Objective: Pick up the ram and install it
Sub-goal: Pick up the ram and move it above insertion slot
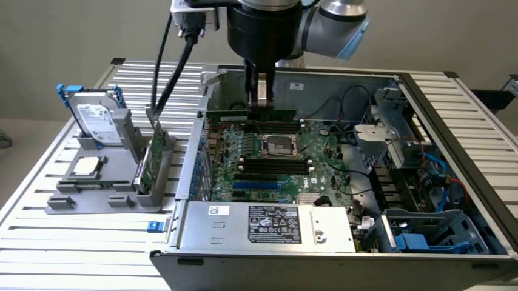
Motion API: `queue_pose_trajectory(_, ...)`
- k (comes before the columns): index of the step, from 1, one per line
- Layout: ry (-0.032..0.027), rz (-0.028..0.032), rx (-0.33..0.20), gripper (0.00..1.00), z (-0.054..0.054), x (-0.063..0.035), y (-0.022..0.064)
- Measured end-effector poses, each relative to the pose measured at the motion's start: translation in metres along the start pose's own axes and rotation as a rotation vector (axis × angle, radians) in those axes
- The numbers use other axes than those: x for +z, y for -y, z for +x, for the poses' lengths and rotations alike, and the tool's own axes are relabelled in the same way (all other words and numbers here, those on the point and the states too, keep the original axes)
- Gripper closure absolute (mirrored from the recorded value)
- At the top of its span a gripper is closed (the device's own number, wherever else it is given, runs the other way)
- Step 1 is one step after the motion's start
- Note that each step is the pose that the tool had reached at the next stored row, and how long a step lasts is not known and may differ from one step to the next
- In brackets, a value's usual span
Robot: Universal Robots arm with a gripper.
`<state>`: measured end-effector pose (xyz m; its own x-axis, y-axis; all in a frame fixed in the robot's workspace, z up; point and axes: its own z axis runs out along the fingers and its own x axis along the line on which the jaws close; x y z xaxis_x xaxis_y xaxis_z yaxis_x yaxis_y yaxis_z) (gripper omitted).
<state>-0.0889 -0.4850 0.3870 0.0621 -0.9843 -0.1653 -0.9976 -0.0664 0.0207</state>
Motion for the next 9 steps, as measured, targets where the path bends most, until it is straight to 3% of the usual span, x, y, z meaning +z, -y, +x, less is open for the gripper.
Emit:
queue_pose_trajectory(5,0.0002,0.0,0.0,0.85,0.0,0.0059,0.022)
queue_pose_trajectory(9,0.0002,0.0002,0.001,0.85,-0.004,0.0139,0.0282)
